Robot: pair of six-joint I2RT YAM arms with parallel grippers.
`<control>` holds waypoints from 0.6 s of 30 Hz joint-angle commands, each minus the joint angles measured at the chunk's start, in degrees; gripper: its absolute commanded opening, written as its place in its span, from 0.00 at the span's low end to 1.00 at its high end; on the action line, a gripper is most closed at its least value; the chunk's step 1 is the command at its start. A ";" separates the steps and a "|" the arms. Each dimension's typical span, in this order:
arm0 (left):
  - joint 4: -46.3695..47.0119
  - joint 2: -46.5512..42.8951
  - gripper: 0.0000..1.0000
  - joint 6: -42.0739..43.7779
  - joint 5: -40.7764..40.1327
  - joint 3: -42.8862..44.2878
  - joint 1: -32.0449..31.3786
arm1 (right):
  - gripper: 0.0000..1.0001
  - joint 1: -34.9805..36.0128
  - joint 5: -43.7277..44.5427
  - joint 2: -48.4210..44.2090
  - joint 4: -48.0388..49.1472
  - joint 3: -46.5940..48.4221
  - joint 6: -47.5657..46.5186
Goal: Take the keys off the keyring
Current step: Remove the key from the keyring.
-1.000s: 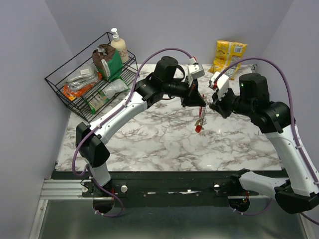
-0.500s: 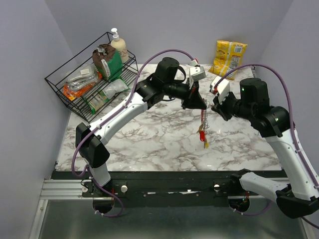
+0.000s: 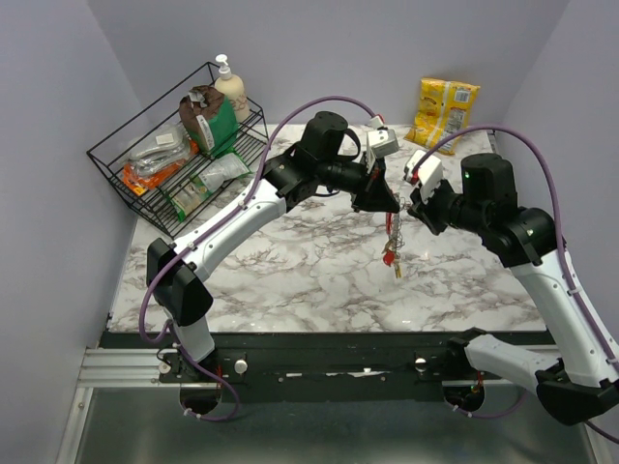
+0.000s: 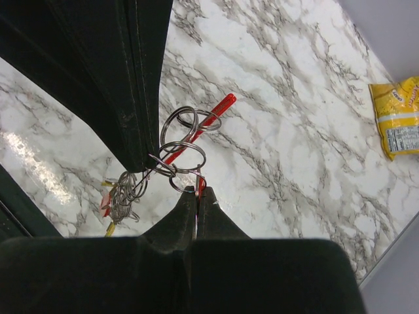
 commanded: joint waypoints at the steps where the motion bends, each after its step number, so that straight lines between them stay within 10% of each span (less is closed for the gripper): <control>1: -2.00 -2.78 0.00 -0.51 3.41 0.57 0.37 | 0.01 -1.37 6.50 -1.16 0.96 -1.44 -1.54; 18: -3.31 -1.99 0.00 0.19 0.16 1.01 0.37 | 0.01 -1.37 5.44 -0.64 4.12 -1.26 -1.72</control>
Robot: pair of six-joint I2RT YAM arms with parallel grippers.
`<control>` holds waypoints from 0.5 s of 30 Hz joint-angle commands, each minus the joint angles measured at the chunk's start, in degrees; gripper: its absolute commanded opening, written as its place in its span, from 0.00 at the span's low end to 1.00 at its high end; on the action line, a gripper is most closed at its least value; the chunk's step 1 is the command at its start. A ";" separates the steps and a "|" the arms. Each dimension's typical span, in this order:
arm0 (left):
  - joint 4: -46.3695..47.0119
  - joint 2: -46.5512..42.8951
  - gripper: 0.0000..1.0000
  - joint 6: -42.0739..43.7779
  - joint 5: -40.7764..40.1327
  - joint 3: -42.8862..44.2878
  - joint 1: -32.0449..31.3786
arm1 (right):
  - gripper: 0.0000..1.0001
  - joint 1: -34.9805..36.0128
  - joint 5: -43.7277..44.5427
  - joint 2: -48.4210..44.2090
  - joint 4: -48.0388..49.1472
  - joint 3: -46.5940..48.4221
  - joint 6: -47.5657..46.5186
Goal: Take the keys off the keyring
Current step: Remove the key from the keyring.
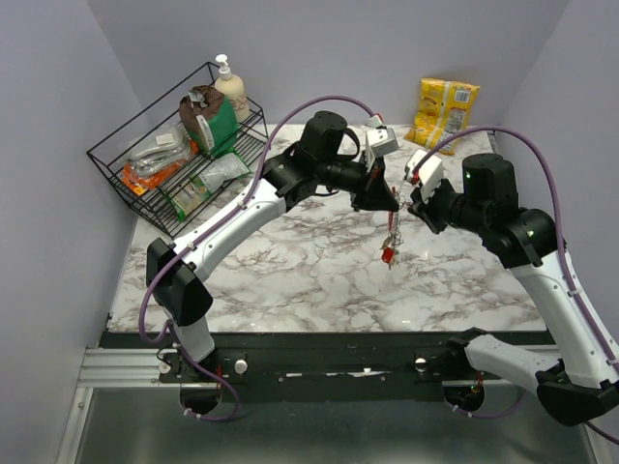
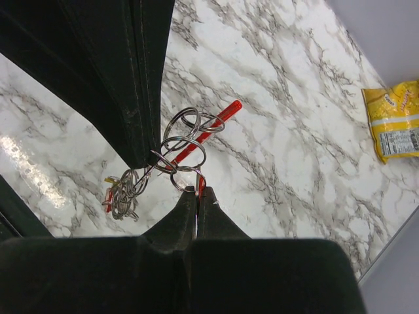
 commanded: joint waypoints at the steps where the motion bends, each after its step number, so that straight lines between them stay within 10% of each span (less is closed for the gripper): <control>1: -3.27 -1.99 0.00 0.22 0.81 1.10 0.35 | 0.01 -1.37 5.29 0.02 2.90 -0.67 -1.21; 15: -3.89 1.44 0.00 -1.36 -1.74 4.62 0.17 | 0.01 -1.37 5.11 -2.35 5.10 -4.71 -1.30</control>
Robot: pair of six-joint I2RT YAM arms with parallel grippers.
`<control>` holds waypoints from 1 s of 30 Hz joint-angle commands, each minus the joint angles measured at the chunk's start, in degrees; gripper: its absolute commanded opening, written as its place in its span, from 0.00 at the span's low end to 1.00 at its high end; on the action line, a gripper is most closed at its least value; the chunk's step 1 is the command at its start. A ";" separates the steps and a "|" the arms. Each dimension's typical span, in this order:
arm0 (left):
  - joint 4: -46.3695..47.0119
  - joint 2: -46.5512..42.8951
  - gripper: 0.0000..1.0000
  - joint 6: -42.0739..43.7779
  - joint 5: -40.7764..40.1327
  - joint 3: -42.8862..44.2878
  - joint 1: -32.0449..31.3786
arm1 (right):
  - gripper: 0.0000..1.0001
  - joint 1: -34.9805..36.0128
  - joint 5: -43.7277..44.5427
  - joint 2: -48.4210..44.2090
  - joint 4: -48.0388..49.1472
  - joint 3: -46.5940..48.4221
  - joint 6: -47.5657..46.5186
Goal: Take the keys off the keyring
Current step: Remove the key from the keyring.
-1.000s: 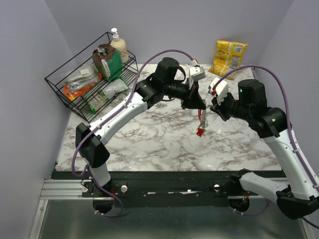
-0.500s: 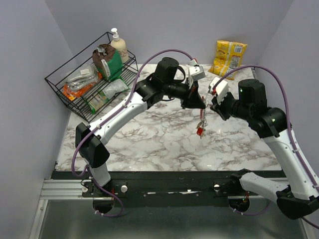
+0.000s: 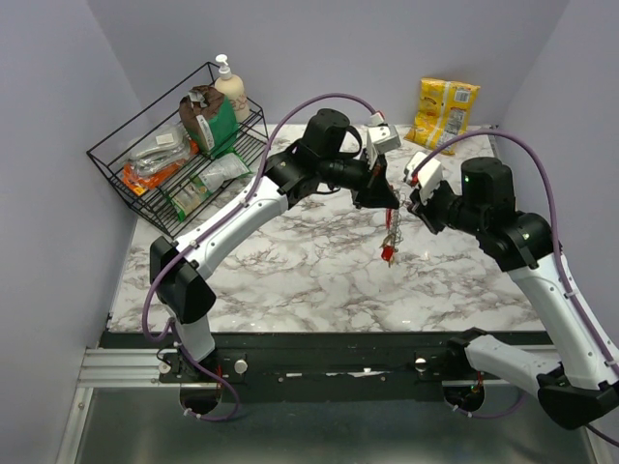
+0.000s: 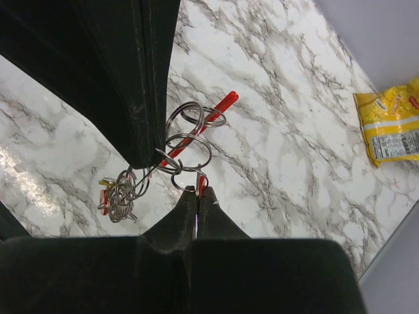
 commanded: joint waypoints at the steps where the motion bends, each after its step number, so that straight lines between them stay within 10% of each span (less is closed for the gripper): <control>1: -1.85 0.35 0.00 -1.21 0.14 2.13 0.09 | 0.01 -1.15 4.83 -1.87 1.41 -2.13 -0.56; 30: -6.86 3.42 0.06 2.74 -3.20 5.81 -4.40 | 0.01 -2.03 6.32 -3.81 1.14 -0.73 -0.21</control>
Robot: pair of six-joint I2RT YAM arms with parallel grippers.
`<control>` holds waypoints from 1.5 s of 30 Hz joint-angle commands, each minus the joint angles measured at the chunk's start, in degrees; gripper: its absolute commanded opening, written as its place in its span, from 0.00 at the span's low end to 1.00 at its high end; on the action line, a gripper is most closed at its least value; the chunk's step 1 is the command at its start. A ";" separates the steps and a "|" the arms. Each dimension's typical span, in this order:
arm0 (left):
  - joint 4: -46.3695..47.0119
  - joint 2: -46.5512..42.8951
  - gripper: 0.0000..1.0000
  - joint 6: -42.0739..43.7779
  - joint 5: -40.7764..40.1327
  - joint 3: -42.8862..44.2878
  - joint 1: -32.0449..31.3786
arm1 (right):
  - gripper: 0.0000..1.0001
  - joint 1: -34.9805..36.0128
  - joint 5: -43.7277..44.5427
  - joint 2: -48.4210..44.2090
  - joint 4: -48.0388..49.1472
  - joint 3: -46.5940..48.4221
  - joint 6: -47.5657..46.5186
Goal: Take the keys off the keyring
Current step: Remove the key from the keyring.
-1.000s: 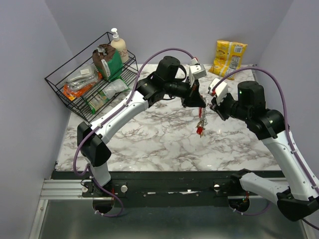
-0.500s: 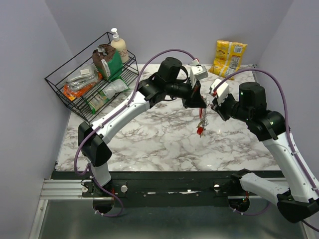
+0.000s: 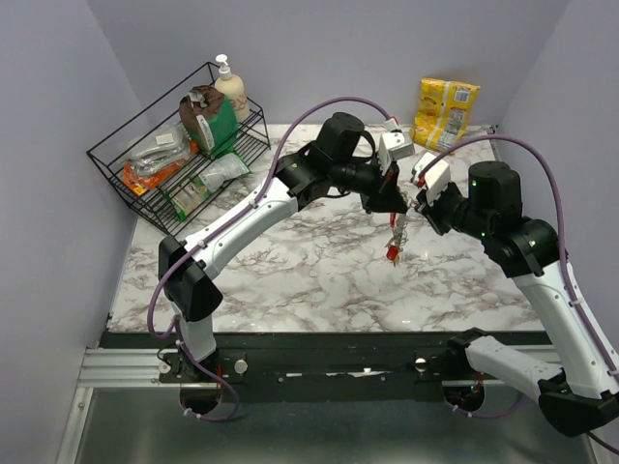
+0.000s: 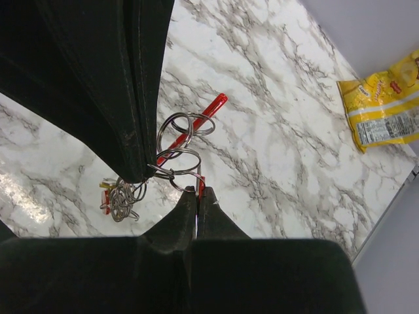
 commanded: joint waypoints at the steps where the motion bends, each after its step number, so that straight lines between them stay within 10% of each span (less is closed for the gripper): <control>1: -3.56 0.84 0.06 0.95 0.23 2.58 -1.47 | 0.01 -0.96 4.09 -1.27 0.36 1.28 -0.45; 45: -1.81 -3.81 0.00 -0.28 -3.81 1.35 1.78 | 0.01 -1.14 -3.38 0.05 -1.05 -2.59 -2.47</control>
